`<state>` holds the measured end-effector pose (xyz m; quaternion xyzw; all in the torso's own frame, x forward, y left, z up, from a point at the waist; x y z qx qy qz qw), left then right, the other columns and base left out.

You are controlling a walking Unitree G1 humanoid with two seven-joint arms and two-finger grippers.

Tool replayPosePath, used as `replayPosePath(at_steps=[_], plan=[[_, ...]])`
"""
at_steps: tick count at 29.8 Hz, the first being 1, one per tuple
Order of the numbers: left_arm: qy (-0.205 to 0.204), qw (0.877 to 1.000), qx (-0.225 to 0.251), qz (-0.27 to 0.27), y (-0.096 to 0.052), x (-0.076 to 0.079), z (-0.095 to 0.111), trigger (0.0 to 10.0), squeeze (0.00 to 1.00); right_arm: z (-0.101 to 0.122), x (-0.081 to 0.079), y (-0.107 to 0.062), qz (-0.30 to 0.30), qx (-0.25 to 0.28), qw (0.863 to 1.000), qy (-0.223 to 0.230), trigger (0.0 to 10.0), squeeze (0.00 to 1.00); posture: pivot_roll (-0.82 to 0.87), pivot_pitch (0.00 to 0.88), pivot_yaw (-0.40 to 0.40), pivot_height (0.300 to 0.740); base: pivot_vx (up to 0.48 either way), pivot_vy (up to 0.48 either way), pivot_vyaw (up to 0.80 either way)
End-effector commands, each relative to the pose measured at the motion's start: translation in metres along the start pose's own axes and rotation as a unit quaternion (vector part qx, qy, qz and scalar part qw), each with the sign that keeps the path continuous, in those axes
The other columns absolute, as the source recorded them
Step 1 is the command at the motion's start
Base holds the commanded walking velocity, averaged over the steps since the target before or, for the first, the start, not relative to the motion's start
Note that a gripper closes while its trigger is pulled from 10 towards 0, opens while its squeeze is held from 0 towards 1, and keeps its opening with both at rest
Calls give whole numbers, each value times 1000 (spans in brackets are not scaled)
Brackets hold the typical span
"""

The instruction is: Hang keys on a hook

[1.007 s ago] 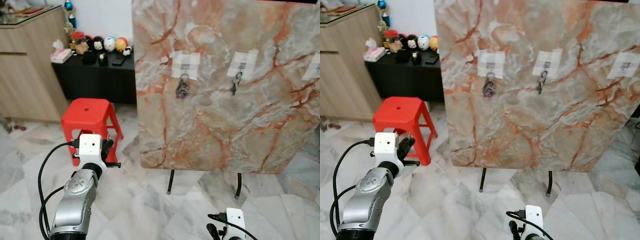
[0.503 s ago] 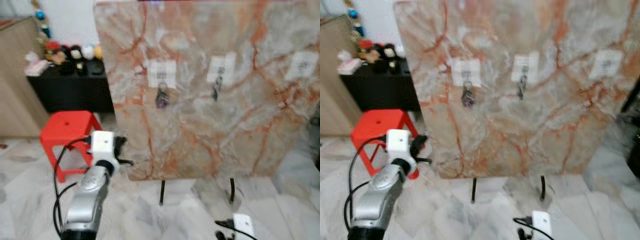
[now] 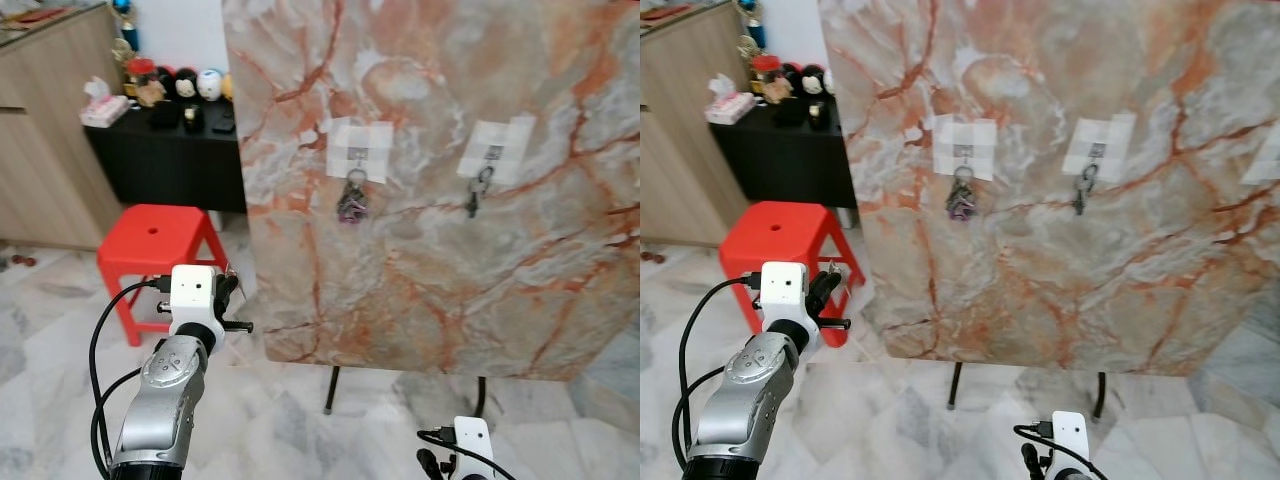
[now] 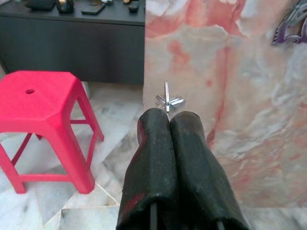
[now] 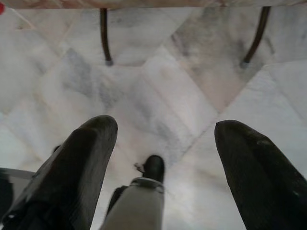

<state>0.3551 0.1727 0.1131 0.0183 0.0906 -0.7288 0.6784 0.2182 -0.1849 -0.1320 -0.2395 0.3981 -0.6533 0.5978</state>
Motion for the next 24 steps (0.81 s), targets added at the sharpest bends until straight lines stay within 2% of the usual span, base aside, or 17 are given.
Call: replayPosePath(at_steps=[1,10,14,24], plan=[[4,1000,4,11,0,-7,3,10000,0,2,-5,1,4,3,1000,-13,10000,0,127,58,-55,740,0,0,800],[11,1000,5,16,0,-8,4,10000,0,0,-4,1,3,1,1000,-6,10000,0,128,59,-55,740,0,0,800],[14,1000,4,14,0,-7,3,10000,0,-3,-5,0,5,-5,1000,6,10000,0,126,59,-56,740,0,-159,0],[28,1000,3,5,-1,-3,2,10000,0,-6,2,-1,-3,-9,1000,8,10000,0,127,54,-57,740,0,-423,0]])
Point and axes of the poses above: a point about 5 cm out from each wrist's last joint towards the gripper, its own y axis pointing out of the wrist towards the gripper, its own z axis along the axis of the wrist's last joint, x = y × z, the point moved 6 cm from there along y, pointing out of the wrist towards the gripper, and after that the axes turned 8 degrees about y, right-handed, at the moved point
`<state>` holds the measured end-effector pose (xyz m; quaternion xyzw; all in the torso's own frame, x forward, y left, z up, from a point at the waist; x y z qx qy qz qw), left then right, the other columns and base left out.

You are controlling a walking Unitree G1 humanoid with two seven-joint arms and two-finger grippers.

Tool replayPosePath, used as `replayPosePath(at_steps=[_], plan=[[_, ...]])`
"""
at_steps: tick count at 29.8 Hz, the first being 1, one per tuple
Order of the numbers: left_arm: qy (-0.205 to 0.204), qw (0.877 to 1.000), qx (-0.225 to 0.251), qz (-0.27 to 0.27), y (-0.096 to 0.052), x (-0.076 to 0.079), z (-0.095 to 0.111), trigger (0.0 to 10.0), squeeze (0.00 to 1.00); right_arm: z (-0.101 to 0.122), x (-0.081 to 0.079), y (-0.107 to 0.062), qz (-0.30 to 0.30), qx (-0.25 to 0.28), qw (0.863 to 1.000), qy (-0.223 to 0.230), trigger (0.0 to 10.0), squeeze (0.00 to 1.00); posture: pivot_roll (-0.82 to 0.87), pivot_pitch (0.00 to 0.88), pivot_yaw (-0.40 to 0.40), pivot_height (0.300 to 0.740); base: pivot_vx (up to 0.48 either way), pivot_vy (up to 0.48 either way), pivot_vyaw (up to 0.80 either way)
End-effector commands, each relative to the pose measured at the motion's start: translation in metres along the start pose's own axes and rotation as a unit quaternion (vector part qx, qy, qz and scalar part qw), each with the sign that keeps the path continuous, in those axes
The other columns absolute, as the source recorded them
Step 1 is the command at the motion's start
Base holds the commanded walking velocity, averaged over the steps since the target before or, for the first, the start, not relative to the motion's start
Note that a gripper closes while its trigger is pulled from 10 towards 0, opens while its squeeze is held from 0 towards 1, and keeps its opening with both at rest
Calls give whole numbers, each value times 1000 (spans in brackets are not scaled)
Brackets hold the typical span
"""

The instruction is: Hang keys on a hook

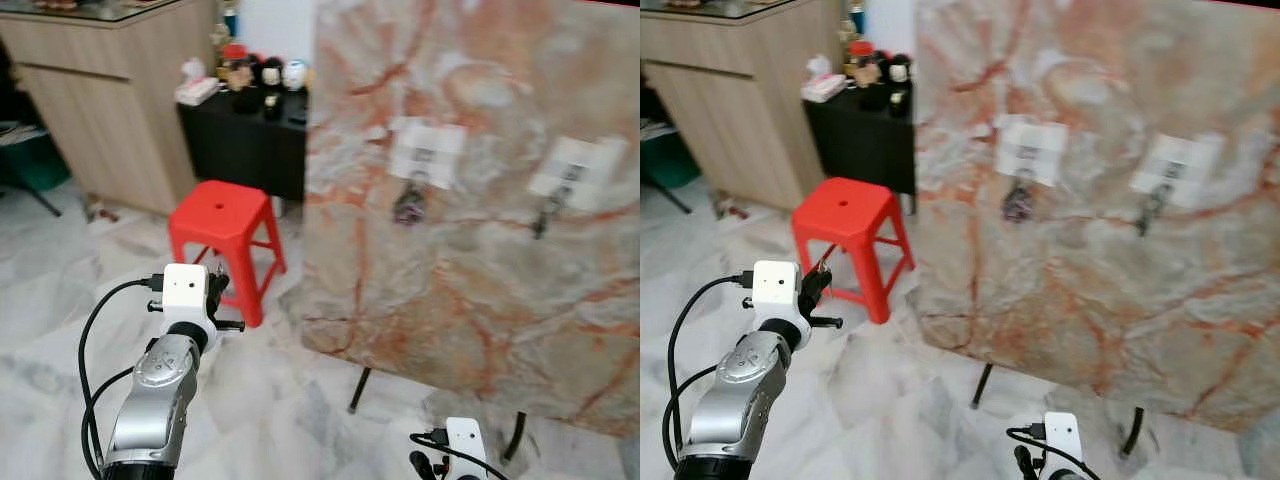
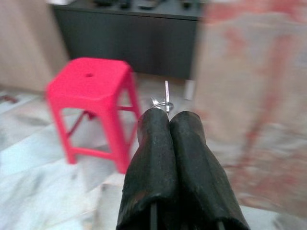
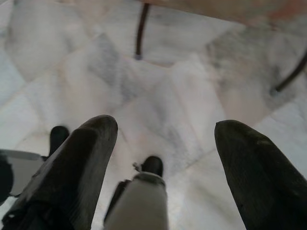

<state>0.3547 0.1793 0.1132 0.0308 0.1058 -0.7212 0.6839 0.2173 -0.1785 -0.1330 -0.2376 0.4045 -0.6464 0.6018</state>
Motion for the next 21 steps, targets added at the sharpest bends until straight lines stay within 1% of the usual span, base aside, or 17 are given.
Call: replayPosePath(at_steps=[1,8,15,21], plan=[[11,1000,6,-6,0,4,3,10000,0,-2,9,-2,-15,-3,1000,7,10000,0,127,53,-57,740,0,-458,0],[16,1000,10,-9,-1,5,4,10000,0,0,18,-2,-48,4,999,0,10000,0,134,43,-59,740,0,-469,0],[16,1000,7,-14,0,8,2,10000,0,0,19,-3,-51,5,999,-4,10000,0,125,32,-55,740,0,-470,0],[14,1000,14,-22,2,12,6,10000,0,0,21,-3,-57,4,998,-5,10000,0,126,19,-53,740,0,-469,0]])
Point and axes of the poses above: a point about 5 cm out from each wrist's last joint towards the gripper, its own y axis pointing out of the wrist towards the gripper, its own z axis along the axis of the wrist's last joint, x = y × z, the point moved 6 cm from there along y, pointing out of the wrist towards the gripper, and after that the axes turned 8 degrees about y, right-handed, at the moved point
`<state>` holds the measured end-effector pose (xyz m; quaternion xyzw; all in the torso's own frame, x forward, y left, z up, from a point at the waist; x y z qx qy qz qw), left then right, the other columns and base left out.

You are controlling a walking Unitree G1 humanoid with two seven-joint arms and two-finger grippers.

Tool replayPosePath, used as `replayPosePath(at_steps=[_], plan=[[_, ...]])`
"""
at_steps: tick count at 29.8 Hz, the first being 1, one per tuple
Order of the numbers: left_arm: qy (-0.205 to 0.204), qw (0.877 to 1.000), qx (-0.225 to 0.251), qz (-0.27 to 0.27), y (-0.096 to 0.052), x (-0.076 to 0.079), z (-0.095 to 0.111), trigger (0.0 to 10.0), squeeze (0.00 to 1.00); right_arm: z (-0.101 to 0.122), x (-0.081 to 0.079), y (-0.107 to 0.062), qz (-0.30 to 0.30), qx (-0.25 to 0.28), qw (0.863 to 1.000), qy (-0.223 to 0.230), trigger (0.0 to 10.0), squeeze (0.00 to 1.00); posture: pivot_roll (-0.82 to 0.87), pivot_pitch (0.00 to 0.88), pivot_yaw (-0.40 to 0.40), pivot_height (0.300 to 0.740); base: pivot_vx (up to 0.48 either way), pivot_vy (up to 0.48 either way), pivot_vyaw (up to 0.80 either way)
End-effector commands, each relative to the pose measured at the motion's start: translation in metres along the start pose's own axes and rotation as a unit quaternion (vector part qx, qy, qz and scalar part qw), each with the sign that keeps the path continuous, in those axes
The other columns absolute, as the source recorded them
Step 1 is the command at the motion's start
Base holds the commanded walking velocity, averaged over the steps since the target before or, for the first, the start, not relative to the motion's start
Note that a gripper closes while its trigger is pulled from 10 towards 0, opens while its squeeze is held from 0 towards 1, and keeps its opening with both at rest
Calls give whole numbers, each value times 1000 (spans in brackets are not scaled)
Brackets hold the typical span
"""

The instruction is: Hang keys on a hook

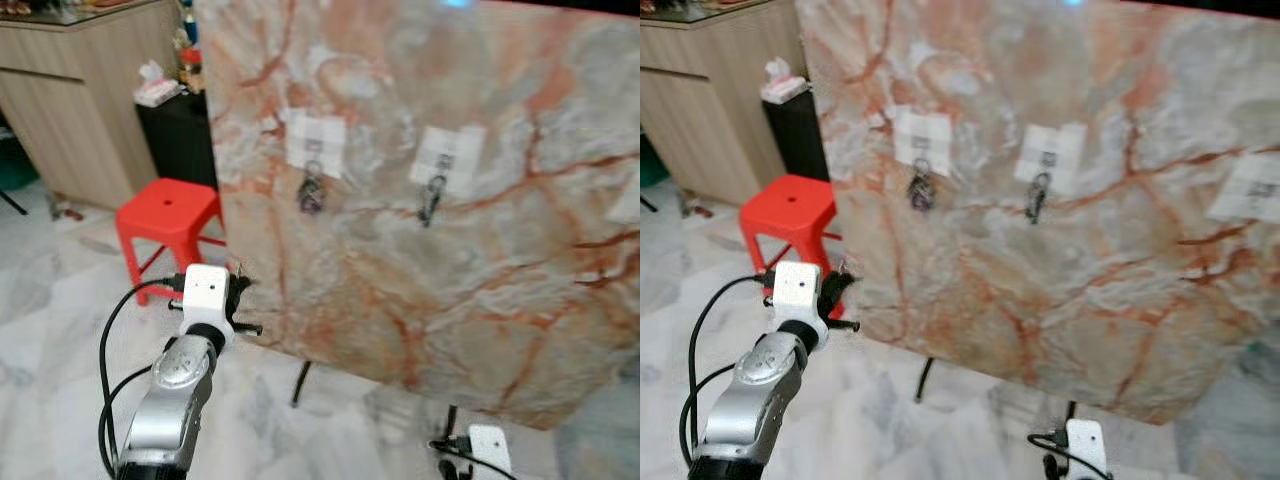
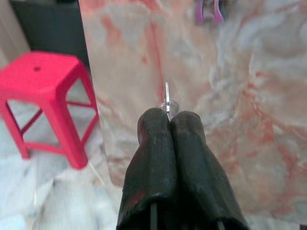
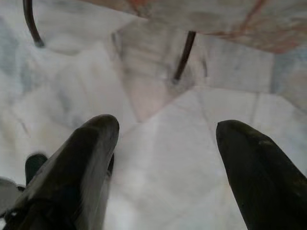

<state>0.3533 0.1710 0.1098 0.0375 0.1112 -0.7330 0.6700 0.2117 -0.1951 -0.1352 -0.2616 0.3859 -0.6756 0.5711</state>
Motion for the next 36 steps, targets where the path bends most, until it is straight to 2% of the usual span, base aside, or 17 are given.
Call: replayPosePath(at_steps=[1,7,11,16,19,25,30,36], plan=[[4,1000,12,-5,2,3,8,10000,0,2,4,0,-6,2,1000,3,10000,0,126,19,-53,740,0,-469,0],[23,1000,7,-14,1,4,6,10000,0,3,6,0,-14,6,1000,18,10000,0,131,8,-54,740,0,-472,0],[21,1000,9,-15,1,4,6,10000,0,4,9,0,-21,6,1000,22,10000,0,131,3,-53,740,0,-469,0],[27,999,12,-17,1,4,7,10000,0,5,8,0,-21,5,999,26,10000,0,134,0,-54,740,0,-469,-800],[44,999,9,-24,2,6,7,10000,0,5,8,0,-19,4,1000,24,10000,0,133,0,-54,740,0,-469,-788],[41,999,10,-26,1,7,7,10000,0,6,8,0,-20,6,999,27,10000,0,133,0,-54,740,0,-469,-642],[45,999,12,-23,2,4,9,10000,0,7,7,0,-19,10,999,29,10000,0,133,3,-55,740,0,-424,0],[63,998,10,-1,2,-6,11,10000,0,9,5,1,-14,14,999,35,10000,0,132,26,-55,740,0,0,0]])
Point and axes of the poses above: a point about 5 cm out from each wrist's last joint towards the gripper, its own y axis pointing out of the wrist towards the gripper, its own z axis along the axis of the wrist's last joint, x = y × z, the point moved 6 cm from there along y, pointing out of the wrist towards the gripper, and after that the axes turned 8 degrees about y, right-handed, at the moved point
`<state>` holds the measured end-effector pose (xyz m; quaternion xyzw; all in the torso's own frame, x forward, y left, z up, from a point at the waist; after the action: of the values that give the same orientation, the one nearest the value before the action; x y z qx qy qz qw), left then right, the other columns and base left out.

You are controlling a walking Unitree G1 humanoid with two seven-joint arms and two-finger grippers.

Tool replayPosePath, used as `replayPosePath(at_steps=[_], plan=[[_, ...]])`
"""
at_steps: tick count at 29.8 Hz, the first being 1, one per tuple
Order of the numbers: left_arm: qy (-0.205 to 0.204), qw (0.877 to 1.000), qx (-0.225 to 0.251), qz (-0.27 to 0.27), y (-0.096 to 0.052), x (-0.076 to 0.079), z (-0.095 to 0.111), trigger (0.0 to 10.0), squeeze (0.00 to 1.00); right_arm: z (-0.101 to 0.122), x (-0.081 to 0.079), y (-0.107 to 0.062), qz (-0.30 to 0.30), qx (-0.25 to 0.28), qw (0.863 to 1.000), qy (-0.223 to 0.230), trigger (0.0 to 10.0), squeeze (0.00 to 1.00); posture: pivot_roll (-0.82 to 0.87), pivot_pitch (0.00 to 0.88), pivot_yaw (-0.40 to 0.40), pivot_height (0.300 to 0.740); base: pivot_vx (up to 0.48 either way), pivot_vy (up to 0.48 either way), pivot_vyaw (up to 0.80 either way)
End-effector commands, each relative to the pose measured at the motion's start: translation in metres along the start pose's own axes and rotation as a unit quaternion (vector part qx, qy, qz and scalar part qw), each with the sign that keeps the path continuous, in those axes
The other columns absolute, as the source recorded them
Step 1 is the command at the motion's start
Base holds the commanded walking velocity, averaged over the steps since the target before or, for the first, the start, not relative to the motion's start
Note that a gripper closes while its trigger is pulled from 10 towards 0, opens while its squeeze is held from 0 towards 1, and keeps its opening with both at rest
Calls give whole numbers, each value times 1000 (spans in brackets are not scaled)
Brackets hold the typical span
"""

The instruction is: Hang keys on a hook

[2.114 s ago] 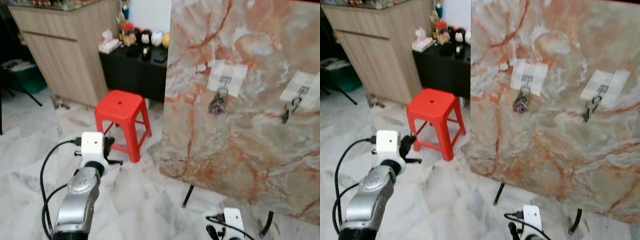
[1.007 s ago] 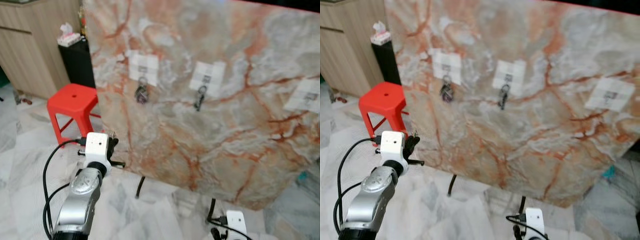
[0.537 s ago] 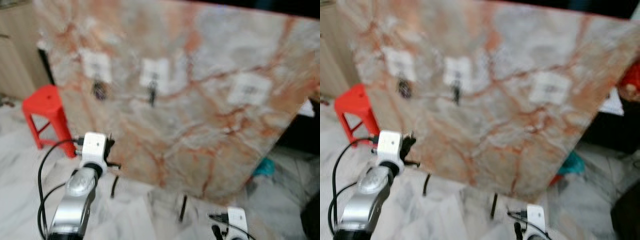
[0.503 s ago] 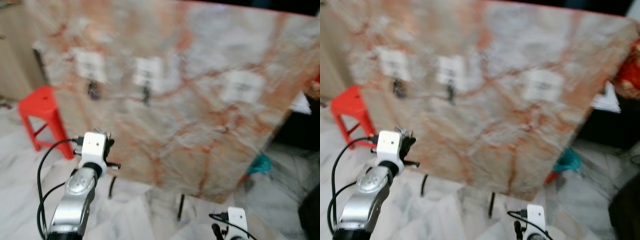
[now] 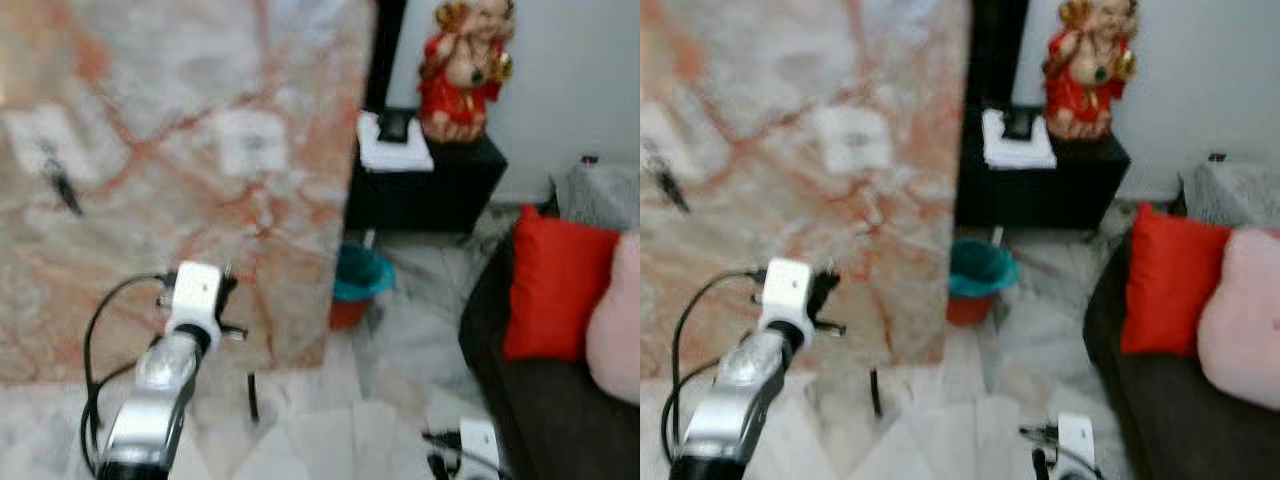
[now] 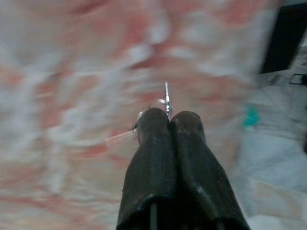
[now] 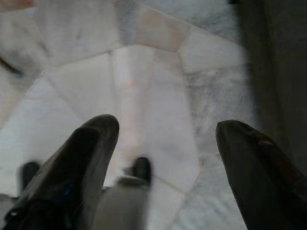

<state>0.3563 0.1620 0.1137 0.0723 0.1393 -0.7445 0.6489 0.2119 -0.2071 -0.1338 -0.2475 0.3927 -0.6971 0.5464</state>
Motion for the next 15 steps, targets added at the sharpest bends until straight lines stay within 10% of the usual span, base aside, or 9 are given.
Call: replayPosePath(at_steps=[1,15], plan=[[21,999,8,31,-2,-19,7,10000,0,6,-7,1,9,11,1000,10,10000,0,133,31,-56,740,0,0,0],[37,996,32,71,0,-38,24,10000,0,10,-12,2,14,16,1000,19,10000,0,130,46,-50,740,0,0,0]])
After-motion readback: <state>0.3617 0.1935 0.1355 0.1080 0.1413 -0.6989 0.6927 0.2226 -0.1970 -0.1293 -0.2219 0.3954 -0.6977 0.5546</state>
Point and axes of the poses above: a point about 5 cm out from each wrist's last joint towards the gripper, its own y axis pointing out of the wrist towards the gripper, its own z axis along the axis of the wrist's last joint, x = y × z, the point moved 6 cm from there along y, pointing out of the wrist towards the gripper, and after that the axes turned 8 degrees about y, right-handed, at the moved point
